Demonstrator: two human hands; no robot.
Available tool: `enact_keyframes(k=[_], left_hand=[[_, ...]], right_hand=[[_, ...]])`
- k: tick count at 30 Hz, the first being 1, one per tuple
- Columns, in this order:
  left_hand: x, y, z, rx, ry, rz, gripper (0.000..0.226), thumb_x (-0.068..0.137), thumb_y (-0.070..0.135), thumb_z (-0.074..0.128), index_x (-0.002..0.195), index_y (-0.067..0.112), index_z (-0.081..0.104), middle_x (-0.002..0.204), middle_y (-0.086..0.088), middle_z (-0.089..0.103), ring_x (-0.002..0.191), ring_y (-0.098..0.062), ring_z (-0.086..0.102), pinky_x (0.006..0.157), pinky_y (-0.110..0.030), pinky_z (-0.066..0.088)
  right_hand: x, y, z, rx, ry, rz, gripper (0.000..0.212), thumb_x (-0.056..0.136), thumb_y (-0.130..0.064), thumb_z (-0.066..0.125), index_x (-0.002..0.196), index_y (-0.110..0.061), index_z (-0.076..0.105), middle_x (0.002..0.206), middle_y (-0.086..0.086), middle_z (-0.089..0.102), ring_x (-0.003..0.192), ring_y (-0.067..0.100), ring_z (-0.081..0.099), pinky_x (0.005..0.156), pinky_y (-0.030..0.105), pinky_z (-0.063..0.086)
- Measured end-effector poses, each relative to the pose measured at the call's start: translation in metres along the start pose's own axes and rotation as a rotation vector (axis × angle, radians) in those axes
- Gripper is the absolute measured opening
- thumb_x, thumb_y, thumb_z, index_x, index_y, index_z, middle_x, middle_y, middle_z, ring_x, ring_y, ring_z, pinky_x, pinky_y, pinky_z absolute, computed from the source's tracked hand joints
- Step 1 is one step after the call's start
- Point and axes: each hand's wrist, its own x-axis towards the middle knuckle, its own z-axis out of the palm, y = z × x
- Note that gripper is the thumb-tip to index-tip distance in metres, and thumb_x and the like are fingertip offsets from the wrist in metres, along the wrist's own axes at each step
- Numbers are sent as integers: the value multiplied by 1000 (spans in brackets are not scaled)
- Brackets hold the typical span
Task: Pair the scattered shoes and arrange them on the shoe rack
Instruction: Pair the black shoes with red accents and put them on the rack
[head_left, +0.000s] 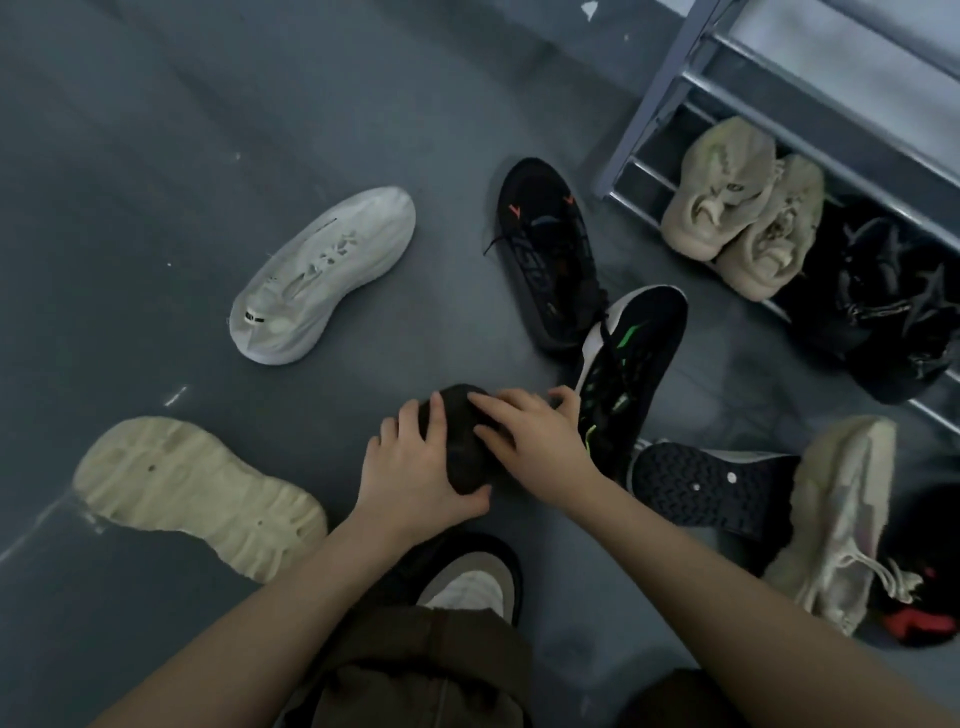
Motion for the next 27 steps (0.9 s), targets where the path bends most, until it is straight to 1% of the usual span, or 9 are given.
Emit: enact_keyframes(k=[2,3,6,12,17,20,23,25,27], left_hand=[[2,3,-10,-72,79,37,109,54,71,45,138,3,36,126,-20,48,102,-40,54,80,-45,48],[2,5,-17,-107,106,60,108,54,71,45,137,2,38,125,-20,49,101,-40,54,79,-45,49],[8,18,-41,-195,185,161,108,57,69,47,141,5,32,132,-17,43,111,-38,50,82,-46,49],[24,71,-73,-360,248,448,108,60,63,57,145,5,23,141,-11,31,125,-29,41,86,-48,51],[22,138,-83,-378,136,568,114,54,70,51,147,12,18,144,3,20,128,-17,37,96,-34,44],[18,178,-89,-331,99,713,116,52,72,48,147,13,18,146,4,20,128,-16,36,99,-32,41],[14,218,-92,-338,14,830,118,51,73,47,148,15,15,143,13,17,124,-5,33,99,-20,33],[16,242,-85,-431,-77,885,116,53,71,51,148,16,16,142,16,19,119,7,30,100,-14,29],[26,259,-67,-515,-204,905,111,57,67,55,148,17,18,145,15,21,125,10,25,105,-13,25]], right_hand=[[-2,-1,-11,124,71,29,45,88,-46,36,123,-29,58,116,-2,60,103,12,54,90,38,19],[-4,0,-19,185,108,42,44,89,-46,37,125,-29,57,121,-3,57,106,7,49,90,36,21],[-12,4,-46,345,210,84,44,91,-44,40,130,-30,51,133,-8,48,118,-6,37,94,30,24],[-47,21,-101,394,450,187,48,92,-35,44,138,-29,34,143,-13,38,128,-6,34,98,26,22],[-92,49,-128,406,602,315,44,92,-39,41,135,-33,32,147,-9,34,132,-1,33,103,30,22],[-126,67,-142,476,704,373,43,93,-46,41,135,-39,31,149,-8,34,133,7,34,108,45,26],[-153,84,-156,508,851,366,46,94,-51,40,136,-33,33,147,-2,38,134,20,37,104,58,29],[-168,94,-167,465,905,396,44,95,-49,39,135,-33,35,143,0,42,133,18,39,105,56,29],[-180,104,-174,352,890,479,42,92,-46,42,132,-33,39,139,-3,46,131,9,39,107,45,24]])
